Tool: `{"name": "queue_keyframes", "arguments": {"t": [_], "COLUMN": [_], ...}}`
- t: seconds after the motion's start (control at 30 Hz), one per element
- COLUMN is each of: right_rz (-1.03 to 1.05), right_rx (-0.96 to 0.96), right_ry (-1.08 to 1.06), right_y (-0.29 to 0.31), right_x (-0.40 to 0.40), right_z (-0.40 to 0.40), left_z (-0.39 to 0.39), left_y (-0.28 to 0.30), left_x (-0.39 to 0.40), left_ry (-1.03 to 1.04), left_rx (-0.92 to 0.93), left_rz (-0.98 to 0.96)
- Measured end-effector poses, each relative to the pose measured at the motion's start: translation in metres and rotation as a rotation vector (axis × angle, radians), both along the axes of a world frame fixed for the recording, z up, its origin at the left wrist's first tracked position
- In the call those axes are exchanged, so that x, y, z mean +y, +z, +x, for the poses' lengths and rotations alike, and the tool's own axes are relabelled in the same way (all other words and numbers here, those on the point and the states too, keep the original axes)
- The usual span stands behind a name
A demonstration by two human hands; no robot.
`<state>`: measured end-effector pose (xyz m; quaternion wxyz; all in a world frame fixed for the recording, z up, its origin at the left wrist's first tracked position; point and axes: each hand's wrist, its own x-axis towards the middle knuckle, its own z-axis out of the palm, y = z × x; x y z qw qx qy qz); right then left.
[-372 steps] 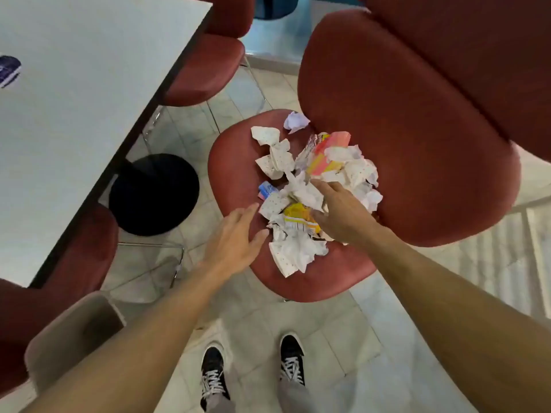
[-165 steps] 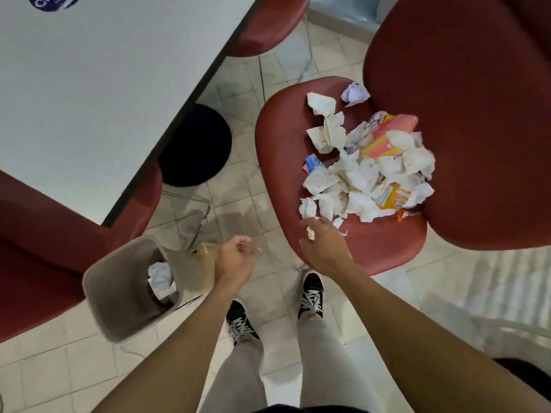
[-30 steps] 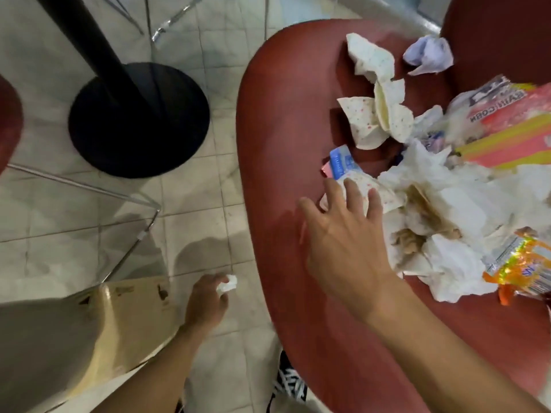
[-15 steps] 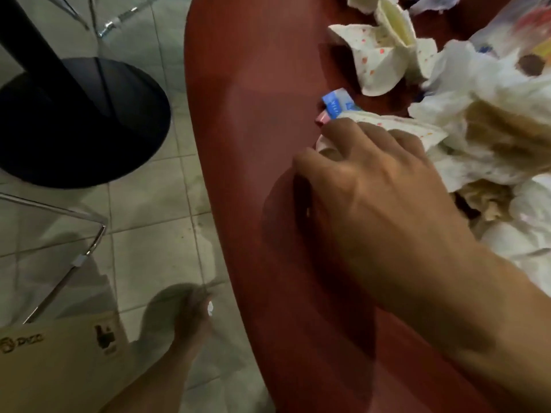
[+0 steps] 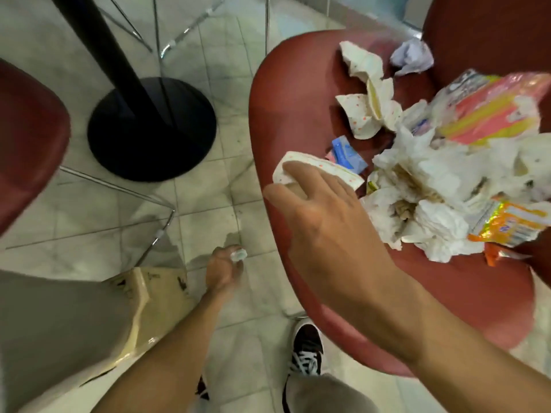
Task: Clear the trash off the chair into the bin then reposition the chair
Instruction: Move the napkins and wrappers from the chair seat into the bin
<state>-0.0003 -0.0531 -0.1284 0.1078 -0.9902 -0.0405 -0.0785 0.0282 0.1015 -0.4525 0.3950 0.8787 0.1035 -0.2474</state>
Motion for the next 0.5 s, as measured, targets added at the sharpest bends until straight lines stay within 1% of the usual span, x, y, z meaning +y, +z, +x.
{"name": "queue_keyframes", "arguments": {"t": [0.07,0.13,0.2,0.27,0.4,0.5], "right_rz": [0.055,0.148,0.255,0.332,0.412,0.45], "right_rx": [0.008,0.062,0.142,0.218,0.309,0.354], "right_ry": [-0.023,-0.045,-0.051,-0.045,-0.039,-0.055], "right_y": [0.025,0.049,0.067,0.086,0.137,0.169], "right_x": [0.011,0.023,0.036,0.049,0.079,0.104], "right_z": [-0.009,-0.016,-0.022,-0.026,-0.028,-0.027], "left_z": [-0.009,-0.02,-0.029,-0.037,-0.047,-0.054], "left_y": [0.063,0.128,0.182,0.228,0.321,0.37], "left_x": [0.009,0.022,0.033,0.043,0.064,0.086], "left_ry": [0.011,0.107,0.166,0.19,0.235,0.271], "left_rx": [-0.079,-0.092,-0.105,-0.078,-0.101,-0.129], "left_rz": [0.065,0.008,-0.02,-0.061,-0.132,-0.151]}}
